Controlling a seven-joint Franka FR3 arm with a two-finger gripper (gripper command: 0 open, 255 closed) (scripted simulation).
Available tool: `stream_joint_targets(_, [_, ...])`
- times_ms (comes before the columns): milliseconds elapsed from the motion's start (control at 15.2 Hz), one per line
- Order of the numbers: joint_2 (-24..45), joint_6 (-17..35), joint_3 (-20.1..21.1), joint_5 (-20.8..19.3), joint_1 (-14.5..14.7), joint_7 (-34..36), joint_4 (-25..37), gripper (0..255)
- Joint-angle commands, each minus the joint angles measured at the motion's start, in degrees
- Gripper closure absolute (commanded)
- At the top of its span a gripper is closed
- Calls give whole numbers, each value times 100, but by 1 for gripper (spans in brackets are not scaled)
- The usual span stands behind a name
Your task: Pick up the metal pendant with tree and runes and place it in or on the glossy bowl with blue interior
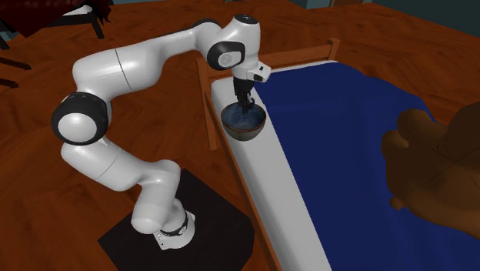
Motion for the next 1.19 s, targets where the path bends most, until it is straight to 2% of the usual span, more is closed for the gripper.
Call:
stream_joint_targets(0, [-43, 151, 32, 38, 20, -31, -190, 255])
stream_joint_targets(528, [-65, 244, 54, 61, 31, -51, -304, 255])
stream_joint_targets(594, [-65, 244, 54, 61, 31, -51, -304, 0])
stream_joint_targets(924, [-66, 244, 54, 61, 31, -51, -304, 0])
stream_joint_targets(1122, [55, -281, -97, -70, -32, 17, 320, 0])
